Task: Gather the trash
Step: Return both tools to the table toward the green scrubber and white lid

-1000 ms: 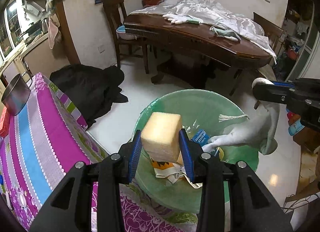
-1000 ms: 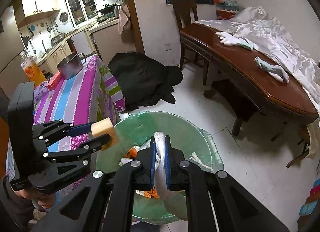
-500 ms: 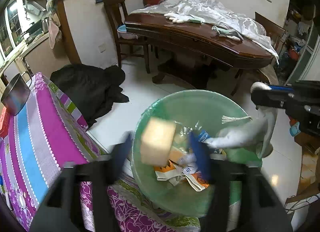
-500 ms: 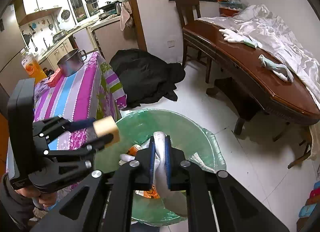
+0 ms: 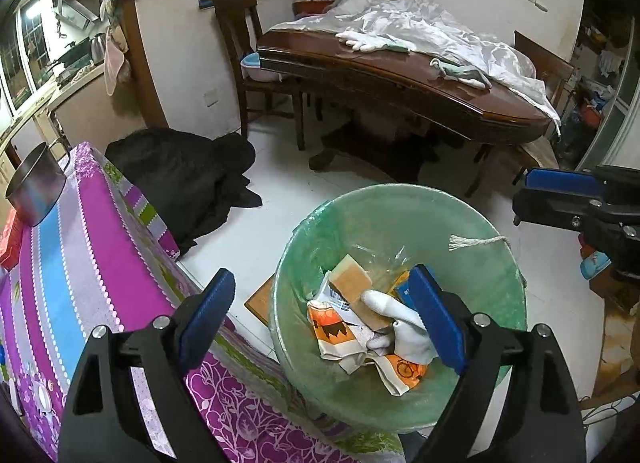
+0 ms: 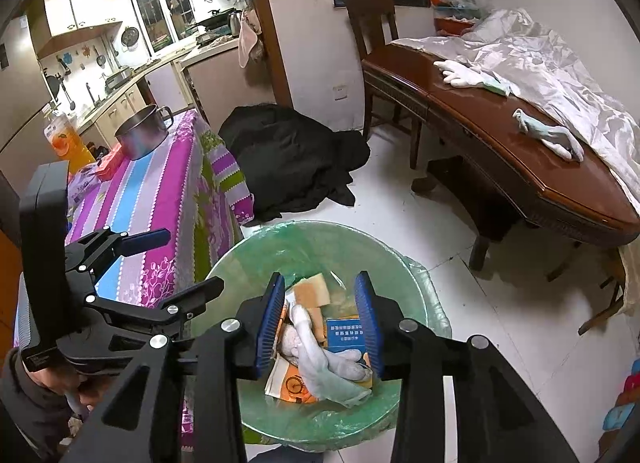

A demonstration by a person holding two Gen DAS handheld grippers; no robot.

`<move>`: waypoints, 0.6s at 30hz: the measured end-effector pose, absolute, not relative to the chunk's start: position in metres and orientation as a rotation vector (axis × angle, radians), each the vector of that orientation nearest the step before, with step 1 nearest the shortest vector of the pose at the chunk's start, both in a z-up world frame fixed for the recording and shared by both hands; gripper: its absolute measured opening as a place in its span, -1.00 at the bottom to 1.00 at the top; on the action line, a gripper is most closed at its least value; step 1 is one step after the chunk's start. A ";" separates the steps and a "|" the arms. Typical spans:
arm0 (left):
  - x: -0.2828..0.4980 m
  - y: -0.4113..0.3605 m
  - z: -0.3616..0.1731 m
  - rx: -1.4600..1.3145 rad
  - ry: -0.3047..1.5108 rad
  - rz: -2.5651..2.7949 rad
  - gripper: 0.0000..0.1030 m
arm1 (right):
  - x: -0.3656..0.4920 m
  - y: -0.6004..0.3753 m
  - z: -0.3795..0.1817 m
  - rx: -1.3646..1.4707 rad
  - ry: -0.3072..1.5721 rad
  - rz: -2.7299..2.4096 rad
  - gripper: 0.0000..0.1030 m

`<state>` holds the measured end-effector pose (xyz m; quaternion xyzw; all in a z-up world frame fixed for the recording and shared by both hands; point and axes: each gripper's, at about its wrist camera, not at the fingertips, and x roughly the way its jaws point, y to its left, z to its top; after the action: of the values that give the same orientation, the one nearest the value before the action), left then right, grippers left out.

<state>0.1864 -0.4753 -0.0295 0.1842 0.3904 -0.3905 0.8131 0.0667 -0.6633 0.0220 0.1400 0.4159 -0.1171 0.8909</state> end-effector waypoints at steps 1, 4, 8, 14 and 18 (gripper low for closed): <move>0.186 -0.473 -0.029 0.392 0.833 -0.834 0.65 | 0.066 -0.662 0.023 0.291 0.860 -0.242 -0.25; 0.186 -0.466 -0.028 0.387 0.832 -0.833 0.65 | 0.061 -0.656 0.026 0.289 0.833 -0.232 -0.21; 0.184 -0.446 -0.025 0.374 0.823 -0.828 0.65 | 0.047 -0.633 0.032 0.267 0.748 -0.217 0.08; 0.187 -0.385 -0.027 0.350 0.808 -0.774 0.71 | 0.033 -0.568 0.030 0.202 0.623 -0.146 0.42; 0.198 -0.344 -0.029 0.326 0.815 -0.716 0.71 | 0.042 -0.519 0.017 0.166 0.623 -0.050 0.43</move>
<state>0.1978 -0.3444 -0.0285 0.1545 0.3862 -0.3390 0.8439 0.0423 -0.5185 0.0165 0.0816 0.3059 -0.0247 0.9482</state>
